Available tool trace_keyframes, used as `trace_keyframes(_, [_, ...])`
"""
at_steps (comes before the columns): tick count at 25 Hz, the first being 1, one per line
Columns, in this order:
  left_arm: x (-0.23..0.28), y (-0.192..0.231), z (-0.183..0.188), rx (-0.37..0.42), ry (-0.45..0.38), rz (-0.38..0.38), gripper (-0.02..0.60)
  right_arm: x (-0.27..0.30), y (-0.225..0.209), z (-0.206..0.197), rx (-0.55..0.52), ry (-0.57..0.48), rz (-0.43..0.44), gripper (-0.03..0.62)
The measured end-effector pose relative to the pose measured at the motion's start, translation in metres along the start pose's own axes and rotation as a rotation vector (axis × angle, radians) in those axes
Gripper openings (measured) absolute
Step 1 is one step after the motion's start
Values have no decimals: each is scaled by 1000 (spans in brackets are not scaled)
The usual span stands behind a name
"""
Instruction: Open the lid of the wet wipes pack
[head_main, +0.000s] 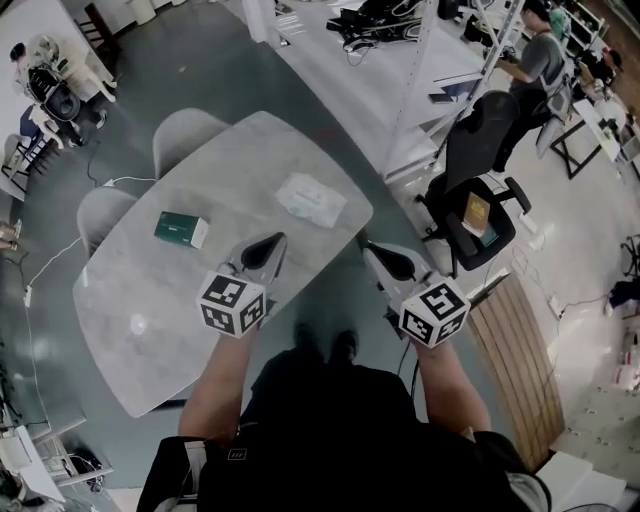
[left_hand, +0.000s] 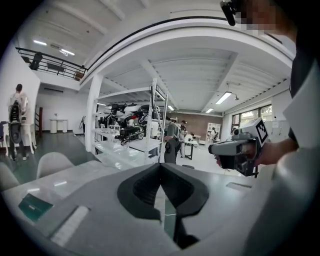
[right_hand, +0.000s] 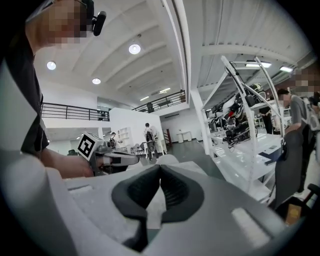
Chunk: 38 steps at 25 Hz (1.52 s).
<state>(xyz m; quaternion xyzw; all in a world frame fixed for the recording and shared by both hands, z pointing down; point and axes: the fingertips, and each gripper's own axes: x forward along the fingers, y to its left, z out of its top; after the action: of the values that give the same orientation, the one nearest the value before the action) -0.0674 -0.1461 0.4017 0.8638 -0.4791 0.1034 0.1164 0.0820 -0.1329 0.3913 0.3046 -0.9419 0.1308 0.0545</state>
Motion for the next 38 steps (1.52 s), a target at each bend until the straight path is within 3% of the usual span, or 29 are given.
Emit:
trace_keyframes(4, [14,24,8,16,-29,-26,9,32,-7,2,-24,42,-7,3])
trace_keyframes(11, [34,74,2,101,-1,-85,10,90,-15,7,-55,91,-77,3])
trace_keyframes(18, [65,107,-15,121,54,-126,12,132,-34,-28,-9,194,-102,8])
trace_keyframes(19, [72,111,-19,131,70,-134,12,138,-39,-34,-4,210,-100,42])
trace_keyframes(31, [174,144,-85,256,317,-230,14,221,-110,-110,25,399,-52,53])
trace_keyframes(32, [182,145,-89,272,330,-238,19,227,-113,-117,18,419,-43,54])
trace_keyframes(34, [197,147,-101,299,371,-258,91,237,-121,-133,5,460,-28,54])
trace_keyframes(38, [219,149,-133,371,477,-313,113,255,-134,-165,18,524,-17,64])
